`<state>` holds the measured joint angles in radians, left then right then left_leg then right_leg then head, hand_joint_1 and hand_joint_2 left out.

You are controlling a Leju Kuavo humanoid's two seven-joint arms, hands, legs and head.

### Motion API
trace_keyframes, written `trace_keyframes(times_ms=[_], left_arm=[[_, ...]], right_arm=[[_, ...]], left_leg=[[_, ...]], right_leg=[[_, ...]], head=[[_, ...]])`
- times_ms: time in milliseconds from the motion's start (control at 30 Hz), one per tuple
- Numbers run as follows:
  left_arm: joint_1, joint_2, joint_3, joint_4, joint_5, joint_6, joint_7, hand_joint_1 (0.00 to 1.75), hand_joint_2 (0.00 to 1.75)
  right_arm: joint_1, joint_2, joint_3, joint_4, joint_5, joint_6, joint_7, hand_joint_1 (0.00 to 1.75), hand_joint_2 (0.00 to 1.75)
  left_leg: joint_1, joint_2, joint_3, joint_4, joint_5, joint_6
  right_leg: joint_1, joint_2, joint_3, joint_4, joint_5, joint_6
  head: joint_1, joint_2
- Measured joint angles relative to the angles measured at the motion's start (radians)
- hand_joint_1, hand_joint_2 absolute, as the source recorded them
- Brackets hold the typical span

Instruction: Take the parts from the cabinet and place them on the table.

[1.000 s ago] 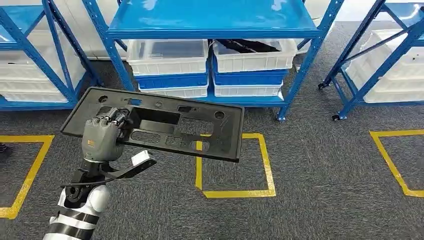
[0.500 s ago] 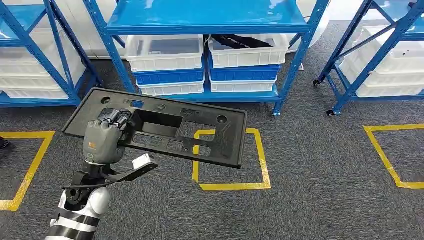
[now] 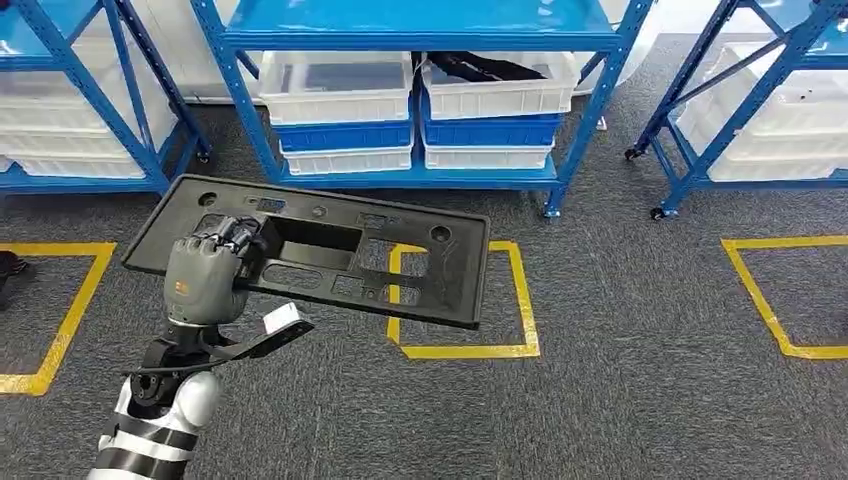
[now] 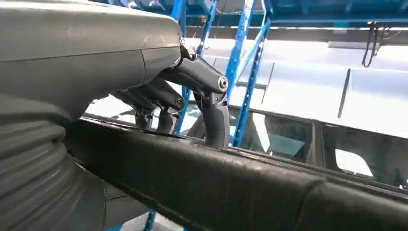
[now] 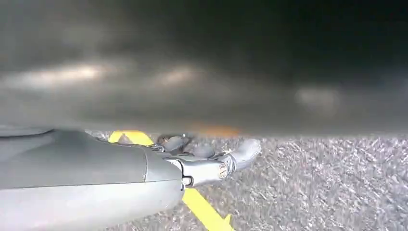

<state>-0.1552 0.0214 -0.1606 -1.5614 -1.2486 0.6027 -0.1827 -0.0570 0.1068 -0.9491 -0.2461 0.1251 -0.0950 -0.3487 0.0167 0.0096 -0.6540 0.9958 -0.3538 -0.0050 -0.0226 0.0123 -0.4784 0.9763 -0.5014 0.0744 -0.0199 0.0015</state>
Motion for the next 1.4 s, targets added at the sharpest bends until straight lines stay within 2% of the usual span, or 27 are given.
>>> trace_keyframes(times_ms=[67, 100, 133, 200, 267, 300, 367, 433, 467, 500, 600, 633, 700, 767, 800, 833, 900, 933, 967, 1000, 1033, 1133, 1167, 1233, 1300, 1333, 1400], left_arm=[[0.000, 0.000, 0.000, -0.001, -0.001, 0.000, 0.000, 1.75, 1.75], [0.002, 0.000, -0.001, 0.000, -0.001, 0.000, 0.000, 1.75, 1.75], [0.003, 0.002, -0.001, -0.001, -0.001, 0.000, -0.001, 1.75, 1.75], [0.005, 0.002, -0.001, -0.001, -0.001, 0.000, -0.001, 1.75, 1.75], [0.008, 0.003, 0.000, 0.000, 0.000, 0.000, 0.000, 1.75, 1.75], [0.011, 0.004, 0.000, 0.000, 0.000, 0.000, 0.000, 1.75, 1.75], [0.015, 0.004, 0.000, 0.000, 0.001, 0.000, 0.000, 1.75, 1.75], [0.014, 0.004, 0.000, -0.001, 0.001, 0.000, 0.000, 1.75, 1.75], [0.011, 0.004, 0.000, -0.001, 0.001, 0.000, 0.000, 1.75, 1.75], [0.011, 0.003, 0.000, -0.002, 0.001, 0.001, 0.000, 1.75, 1.75], [0.010, 0.004, 0.000, -0.003, 0.002, 0.001, 0.000, 1.75, 1.75], [0.010, 0.004, 0.000, -0.003, 0.002, 0.001, 0.000, 1.75, 1.75], [0.007, 0.004, 0.000, -0.004, 0.001, 0.001, 0.000, 1.75, 1.75], [0.008, 0.004, 0.000, -0.004, 0.001, 0.001, 0.000, 1.75, 1.75], [0.009, 0.004, 0.000, -0.004, 0.001, 0.001, 0.000, 1.75, 1.75], [0.011, 0.004, 0.000, -0.004, 0.001, 0.001, 0.000, 1.75, 1.75], [0.012, 0.003, 0.000, -0.004, 0.001, 0.001, -0.001, 1.75, 1.75], [0.013, 0.003, 0.000, -0.004, 0.001, 0.001, -0.002, 1.75, 1.75], [0.014, 0.004, 0.001, -0.005, 0.001, 0.001, -0.003, 1.75, 1.75], [0.018, 0.004, 0.002, -0.007, 0.001, 0.003, -0.005, 1.75, 1.75], [0.018, 0.005, 0.002, -0.008, 0.001, 0.003, -0.007, 1.75, 1.75], [0.019, 0.004, 0.000, -0.008, 0.001, 0.003, -0.008, 1.75, 1.75], [0.019, 0.005, 0.000, -0.008, 0.001, 0.003, -0.009, 1.75, 1.75], [0.024, 0.004, 0.002, -0.009, 0.007, 0.004, -0.014, 1.75, 1.75], [0.029, 0.005, 0.003, -0.009, 0.012, 0.006, -0.016, 1.75, 1.75], [0.032, 0.005, 0.003, -0.008, 0.011, 0.008, -0.018, 1.75, 1.75], [0.033, 0.005, 0.003, -0.008, -0.004, 0.023, -0.026, 1.75, 1.75]], right_arm=[[0.002, 0.000, 0.000, 0.000, 0.000, 0.000, 0.000, 0.00, 0.00], [0.002, 0.000, 0.000, 0.000, 0.000, 0.000, 0.000, 0.00, 0.00], [0.001, 0.000, 0.000, 0.000, 0.000, 0.000, 0.000, 0.00, 0.00], [0.000, -0.001, 0.000, 0.000, 0.001, 0.001, -0.002, 0.00, 0.00], [0.002, -0.001, 0.000, 0.000, 0.002, 0.002, -0.006, 0.00, 0.00], [0.003, 0.000, 0.000, 0.000, 0.003, 0.002, -0.007, 0.00, 0.00], [0.004, 0.000, 0.000, 0.000, 0.006, 0.003, -0.010, 0.00, 0.00], [0.004, 0.000, 0.000, 0.000, 0.008, 0.004, -0.011, 0.00, 0.00], [0.004, -0.001, 0.000, 0.000, 0.009, 0.006, -0.012, 0.00, 0.00], [0.003, -0.001, 0.000, 0.000, 0.010, 0.008, -0.015, 0.00, 0.00], [0.004, -0.001, 0.000, 0.000, 0.018, 0.009, -0.023, 0.00, 0.00], [0.005, -0.002, -0.001, 0.000, 0.019, 0.009, -0.026, 0.00, 0.00], [0.005, -0.003, -0.001, 0.000, 0.022, 0.009, -0.029, 0.00, 0.00], [0.004, -0.002, -0.001, 0.000, 0.024, 0.010, -0.031, 0.00, 0.00], [0.004, -0.003, -0.001, 0.000, 0.026, 0.010, -0.032, 0.00, 0.00], [0.004, -0.004, -0.001, 0.000, 0.026, 0.010, -0.033, 0.00, 0.00], [0.004, -0.005, -0.001, 0.000, 0.027, 0.013, -0.036, 0.00, 0.00], [0.002, -0.006, -0.001, 0.000, 0.027, 0.024, -0.039, 0.00, 0.00], [0.000, -0.006, -0.002, 0.000, 0.027, 0.034, -0.042, 0.00, 0.00], [-0.005, -0.008, -0.002, -0.001, 0.027, 0.045, -0.045, 0.00, 0.00], [-0.009, -0.010, -0.003, -0.002, 0.027, 0.050, -0.047, 0.00, 0.00], [-0.007, -0.009, -0.008, -0.002, 0.026, 0.055, -0.050, 0.00, 0.00], [-0.005, -0.009, -0.009, -0.002, 0.027, 0.056, -0.050, 0.00, 0.00], [-0.002, -0.011, -0.010, -0.002, 0.027, 0.060, -0.057, 0.00, 0.00], [0.001, -0.011, -0.013, -0.002, 0.030, 0.063, -0.061, 0.00, 0.00], [0.003, -0.011, -0.015, -0.002, 0.032, 0.063, -0.063, 0.00, 0.00], [0.007, -0.011, -0.016, -0.002, 0.037, 0.063, -0.069, 0.00, 0.00]], left_leg=[[0.000, -0.001, -0.001, -0.004, 0.016, -0.010], [0.002, -0.002, -0.003, -0.007, 0.025, -0.018], [0.008, -0.002, -0.012, -0.001, 0.015, -0.022], [0.008, -0.003, -0.042, 0.093, -0.110, -0.025], [0.008, -0.009, -0.081, 0.259, -0.207, -0.030], [0.007, -0.009, -0.087, 0.313, -0.216, -0.031], [0.008, -0.009, -0.039, 0.290, -0.169, -0.029], [0.010, -0.009, 0.084, 0.130, -0.119, -0.028], [0.009, -0.012, 0.131, 0.051, -0.156, -0.029], [0.002, -0.018, 0.148, 0.018, -0.160, -0.026], [-0.008, -0.017, 0.128, 0.026, -0.145, -0.003], [0.002, -0.010, 0.118, 0.017, -0.130, 0.018], [-0.002, -0.008, 0.092, 0.017, -0.109, 0.039], [-0.003, -0.008, 0.059, 0.018, -0.084, 0.040], [-0.004, -0.008, 0.041, 0.018, -0.075, 0.039], [-0.004, -0.007, 0.026, 0.018, -0.063, 0.038], [-0.004, 0.005, -0.002, 0.018, -0.041, 0.033], [-0.004, 0.006, -0.016, 0.018, -0.029, 0.029], [-0.006, 0.008, -0.019, 0.020, -0.021, 0.023], [-0.010, 0.016, -0.022, 0.025, -0.017, 0.018], [-0.011, 0.028, -0.021, 0.023, -0.009, 0.011], [-0.005, 0.056, -0.015, 0.010, 0.008, -0.010], [0.001, 0.036, -0.024, 0.027, -0.018, -0.014], [0.002, 0.003, -0.062, 0.145, -0.132, -0.018], [0.002, -0.010, -0.112, 0.311, -0.204, -0.025], [0.002, -0.010, -0.111, 0.333, -0.202, -0.025], [0.004, -0.011, -0.040, 0.245, -0.149, -0.024]], right_leg=[[0.002, 0.000, -0.019, 0.007, 0.005, -0.011], [0.003, -0.001, -0.029, 0.005, 0.012, -0.023], [-0.012, -0.005, -0.031, 0.003, 0.023, -0.041], [-0.007, -0.006, -0.048, 0.004, 0.043, -0.068], [0.000, -0.008, -0.073, 0.006, 0.062, -0.074], [0.002, -0.008, -0.085, 0.009, 0.070, -0.073], [0.002, -0.008, -0.110, 0.014, 0.084, -0.069], [0.000, -0.007, -0.130, 0.025, 0.095, -0.060], [0.003, -0.007, -0.139, 0.031, 0.099, -0.053], [0.007, -0.008, -0.144, 0.034, 0.105, -0.045], [0.003, -0.008, -0.151, 0.026, 0.130, -0.021], [0.003, -0.009, -0.160, 0.033, 0.124, -0.016], [0.003, -0.009, -0.201, 0.107, 0.039, -0.028], [0.003, -0.009, -0.251, 0.274, -0.056, -0.032], [0.003, -0.009, -0.264, 0.338, -0.073, -0.025], [0.003, -0.009, -0.256, 0.361, -0.061, -0.015], [0.003, -0.010, -0.195, 0.306, 0.012, 0.009], [0.004, -0.023, -0.130, 0.222, 0.034, 0.010], [0.008, -0.058, -0.060, 0.130, 0.018, -0.001], [0.016, -0.076, 0.019, 0.016, -0.022, -0.016], [0.019, -0.071, 0.012, -0.002, -0.034, -0.032], [0.021, -0.042, -0.001, -0.007, -0.014, -0.058], [0.006, -0.035, -0.005, -0.009, -0.003, -0.067], [0.006, -0.022, -0.013, -0.008, 0.014, -0.084], [0.009, -0.002, -0.031, -0.005, 0.026, -0.082], [0.009, 0.008, -0.036, -0.003, 0.029, -0.082], [0.008, 0.029, -0.040, 0.001, 0.032, -0.077]], head=[[0.001, 0.000], [0.000, 0.000], [0.000, 0.000], [-0.005, 0.000], [-0.005, 0.000], [-0.005, 0.000], [-0.005, 0.000], [-0.006, 0.000], [-0.006, 0.000], [-0.005, 0.000], [-0.004, 0.000], [-0.006, 0.000], [0.002, 0.000], [0.002, 0.000], [0.003, 0.000], [0.003, 0.000], [0.003, 0.000], [0.003, 0.000], [0.003, 0.000], [0.005, 0.000], [-0.001, 0.000], [-0.001, 0.000], [-0.002, 0.000], [-0.005, 0.000], [-0.004, 0.000], [-0.004, 0.000], [-0.004, 0.000]])
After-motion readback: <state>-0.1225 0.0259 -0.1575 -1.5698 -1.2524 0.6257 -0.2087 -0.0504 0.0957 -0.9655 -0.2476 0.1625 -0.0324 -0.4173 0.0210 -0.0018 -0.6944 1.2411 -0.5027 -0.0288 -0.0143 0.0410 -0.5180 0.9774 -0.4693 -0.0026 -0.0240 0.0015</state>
